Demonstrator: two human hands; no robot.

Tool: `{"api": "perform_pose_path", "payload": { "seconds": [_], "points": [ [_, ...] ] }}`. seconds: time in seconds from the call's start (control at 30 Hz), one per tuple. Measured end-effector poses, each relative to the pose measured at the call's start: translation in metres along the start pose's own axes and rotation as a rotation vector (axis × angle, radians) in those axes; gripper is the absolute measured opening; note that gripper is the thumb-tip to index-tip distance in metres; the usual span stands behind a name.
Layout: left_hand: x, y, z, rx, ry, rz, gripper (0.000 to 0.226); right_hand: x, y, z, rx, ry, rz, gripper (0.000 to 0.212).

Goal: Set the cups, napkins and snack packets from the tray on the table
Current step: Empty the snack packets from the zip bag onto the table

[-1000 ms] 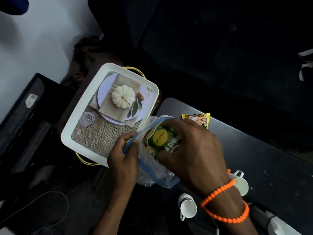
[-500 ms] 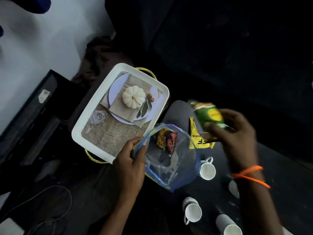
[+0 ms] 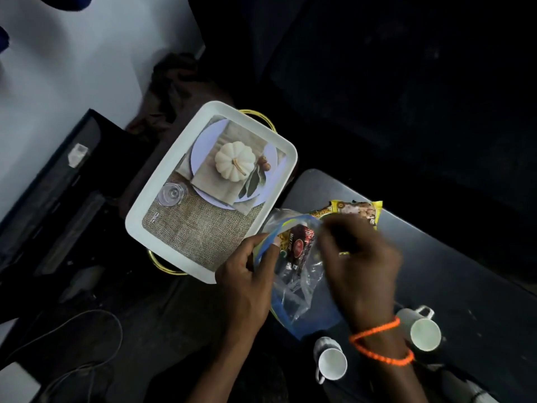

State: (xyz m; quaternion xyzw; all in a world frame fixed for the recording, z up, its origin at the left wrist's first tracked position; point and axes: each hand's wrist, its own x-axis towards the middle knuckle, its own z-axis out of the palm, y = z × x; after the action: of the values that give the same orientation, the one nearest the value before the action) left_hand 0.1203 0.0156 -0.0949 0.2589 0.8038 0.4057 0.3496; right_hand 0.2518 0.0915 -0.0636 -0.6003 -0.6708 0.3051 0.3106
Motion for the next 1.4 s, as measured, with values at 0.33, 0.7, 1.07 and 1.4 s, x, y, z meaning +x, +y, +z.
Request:
{"api": "perform_pose_path", "payload": {
  "seconds": [0.33,0.7,1.07,1.4],
  "points": [
    [-0.009,-0.008,0.012,0.079,-0.054,0.063,0.011,0.008,0.040,0.088,-0.887,-0.924,0.060,0.028],
    [0.011,-0.010,-0.009,0.188,0.105,0.082,0.011,0.006,-0.049,0.009,-0.733,-1.113,-0.140,0.065],
    [0.001,-0.069,-0.071,-0.406,-0.009,-0.428,0.015,0.032,-0.019,-0.059,0.398,-0.395,0.075,0.064],
    [-0.022,-0.055,-0.085,-0.558,-0.009,-0.496,0.023,0.000,0.102,0.077,-0.673,-0.599,-0.153,0.052]
  ]
}}
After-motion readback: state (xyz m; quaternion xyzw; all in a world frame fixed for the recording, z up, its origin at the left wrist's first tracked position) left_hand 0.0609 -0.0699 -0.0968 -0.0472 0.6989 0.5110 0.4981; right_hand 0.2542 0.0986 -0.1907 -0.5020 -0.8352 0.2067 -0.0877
